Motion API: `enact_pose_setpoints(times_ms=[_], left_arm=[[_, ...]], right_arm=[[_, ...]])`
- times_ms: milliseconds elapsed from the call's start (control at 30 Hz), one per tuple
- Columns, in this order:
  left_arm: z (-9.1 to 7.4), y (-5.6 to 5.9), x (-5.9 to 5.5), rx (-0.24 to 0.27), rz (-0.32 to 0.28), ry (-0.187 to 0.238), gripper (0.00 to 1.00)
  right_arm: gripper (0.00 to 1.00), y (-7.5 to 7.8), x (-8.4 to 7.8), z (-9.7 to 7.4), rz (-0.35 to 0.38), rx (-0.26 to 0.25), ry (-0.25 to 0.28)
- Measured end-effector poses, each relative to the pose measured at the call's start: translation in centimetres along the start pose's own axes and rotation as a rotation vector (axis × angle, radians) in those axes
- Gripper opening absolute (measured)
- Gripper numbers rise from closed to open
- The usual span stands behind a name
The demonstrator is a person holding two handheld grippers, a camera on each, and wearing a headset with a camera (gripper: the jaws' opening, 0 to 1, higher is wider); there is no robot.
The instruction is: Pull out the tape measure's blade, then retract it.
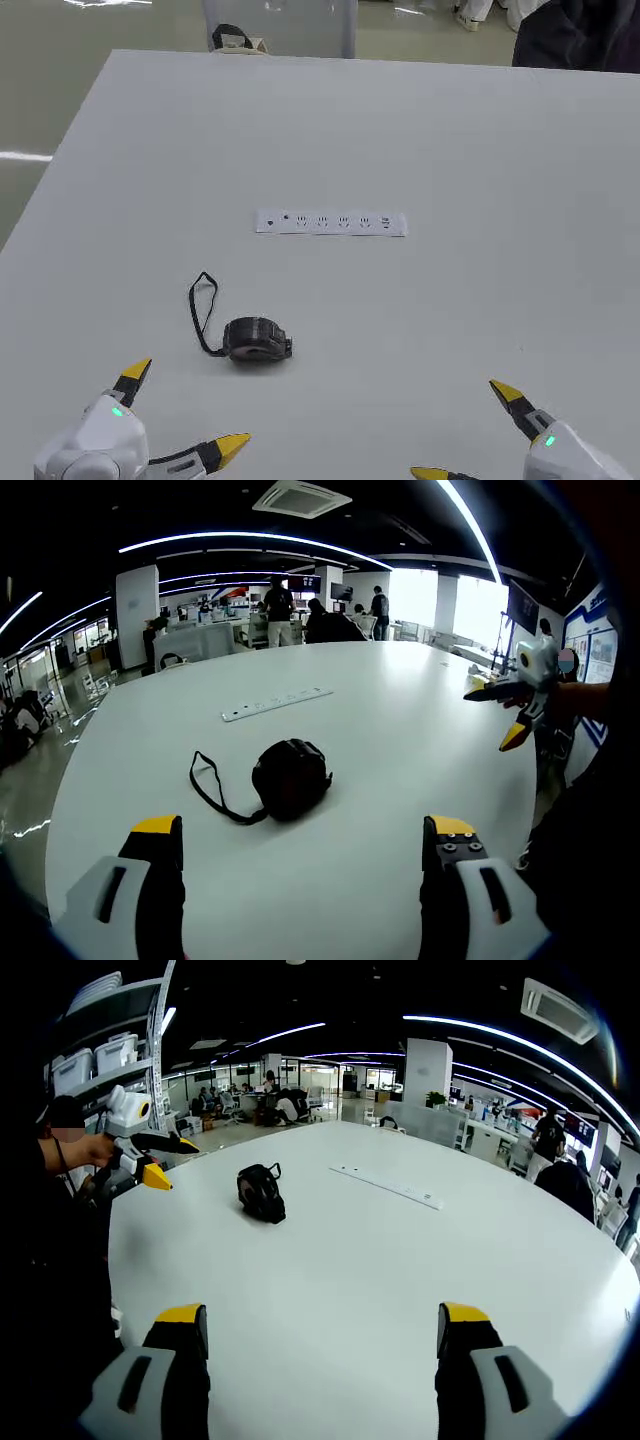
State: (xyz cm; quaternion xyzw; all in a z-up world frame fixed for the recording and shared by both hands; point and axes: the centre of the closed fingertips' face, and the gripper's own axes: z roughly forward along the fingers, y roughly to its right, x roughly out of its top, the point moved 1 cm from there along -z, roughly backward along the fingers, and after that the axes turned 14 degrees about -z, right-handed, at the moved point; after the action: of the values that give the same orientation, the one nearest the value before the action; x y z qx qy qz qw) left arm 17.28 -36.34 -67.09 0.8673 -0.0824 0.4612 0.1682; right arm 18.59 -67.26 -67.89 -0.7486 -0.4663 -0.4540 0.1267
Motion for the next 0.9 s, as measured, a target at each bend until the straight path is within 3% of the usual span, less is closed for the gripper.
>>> enact_pose_setpoints(times_ms=[533,900], left_arm=[[0.6,0.0,-0.1,-0.043,0.06,-0.032,0.98],[1.8,0.3,-0.3,-0.108,0.132,-0.083,0.96]], right_arm=[[0.94,0.4,0.2,1.0,-0.024,0.072,0.006],[0.92,0.6,0.7,1.9,-0.046,0.15,0.021]])
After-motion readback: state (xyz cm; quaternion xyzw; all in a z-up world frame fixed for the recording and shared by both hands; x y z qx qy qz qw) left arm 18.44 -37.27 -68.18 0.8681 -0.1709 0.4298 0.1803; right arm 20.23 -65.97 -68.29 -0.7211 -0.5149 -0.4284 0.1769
